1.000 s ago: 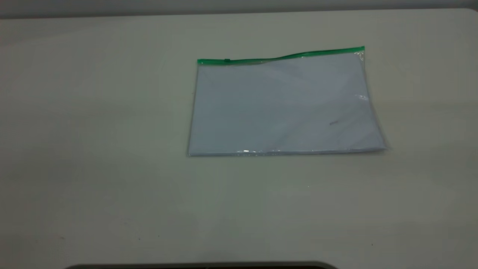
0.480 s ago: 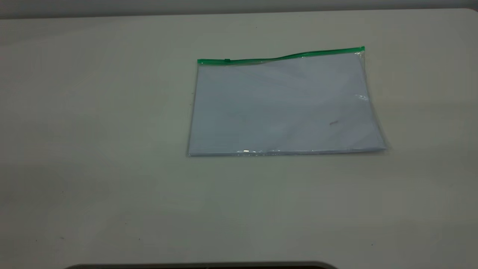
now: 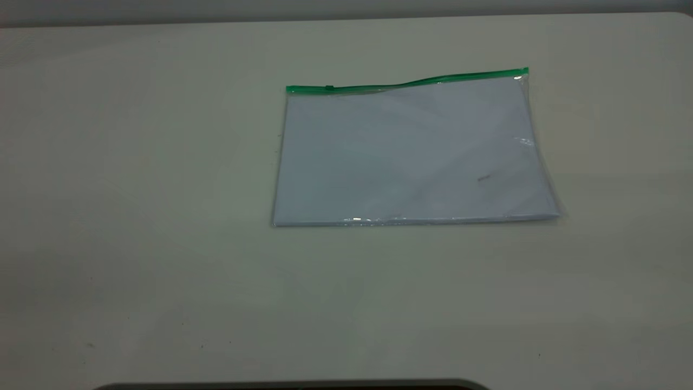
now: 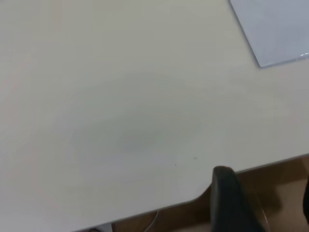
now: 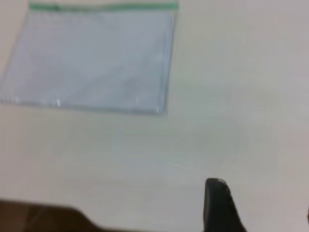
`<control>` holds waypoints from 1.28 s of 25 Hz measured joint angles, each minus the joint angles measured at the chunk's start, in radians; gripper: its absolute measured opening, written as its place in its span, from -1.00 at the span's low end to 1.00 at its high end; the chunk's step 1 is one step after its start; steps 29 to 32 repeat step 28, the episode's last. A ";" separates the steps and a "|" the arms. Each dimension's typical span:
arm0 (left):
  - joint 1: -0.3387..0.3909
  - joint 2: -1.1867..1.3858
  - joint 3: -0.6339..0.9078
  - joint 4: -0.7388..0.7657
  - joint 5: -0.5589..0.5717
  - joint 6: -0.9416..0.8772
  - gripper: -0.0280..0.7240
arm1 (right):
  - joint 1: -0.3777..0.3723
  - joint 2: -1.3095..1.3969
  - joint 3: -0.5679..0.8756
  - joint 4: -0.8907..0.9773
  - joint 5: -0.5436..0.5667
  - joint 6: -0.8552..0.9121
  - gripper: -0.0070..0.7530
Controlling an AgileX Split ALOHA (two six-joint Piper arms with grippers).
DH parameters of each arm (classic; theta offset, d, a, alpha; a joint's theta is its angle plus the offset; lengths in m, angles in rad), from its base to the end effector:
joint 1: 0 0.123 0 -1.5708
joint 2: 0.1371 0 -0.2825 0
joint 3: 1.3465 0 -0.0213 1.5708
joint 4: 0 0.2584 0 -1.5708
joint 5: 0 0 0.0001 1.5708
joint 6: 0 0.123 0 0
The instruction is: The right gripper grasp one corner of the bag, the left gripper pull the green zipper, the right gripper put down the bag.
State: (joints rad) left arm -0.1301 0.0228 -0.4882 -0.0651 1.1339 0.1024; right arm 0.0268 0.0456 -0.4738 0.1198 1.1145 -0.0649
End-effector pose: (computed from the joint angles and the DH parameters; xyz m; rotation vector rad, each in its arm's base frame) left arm 0.0313 -0.0114 0.2543 0.2541 2.1366 -0.0956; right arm 0.0373 0.0142 0.2515 -0.1036 2.1633 0.1250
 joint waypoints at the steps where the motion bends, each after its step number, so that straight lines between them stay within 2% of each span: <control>1: 0.012 0.000 0.000 0.000 0.000 0.000 0.21 | 0.000 -0.034 0.000 0.000 0.002 0.000 0.25; 4: 0.053 -0.013 0.000 0.000 0.001 0.000 0.21 | 0.000 -0.062 0.000 0.000 0.007 0.000 0.25; 9: 0.083 -0.042 0.001 0.000 0.003 0.000 0.21 | 0.000 -0.062 0.000 0.000 0.007 -0.002 0.25; 32: 0.086 -0.042 0.001 0.000 0.003 0.000 0.21 | 0.000 -0.062 0.000 0.000 0.007 -0.003 0.25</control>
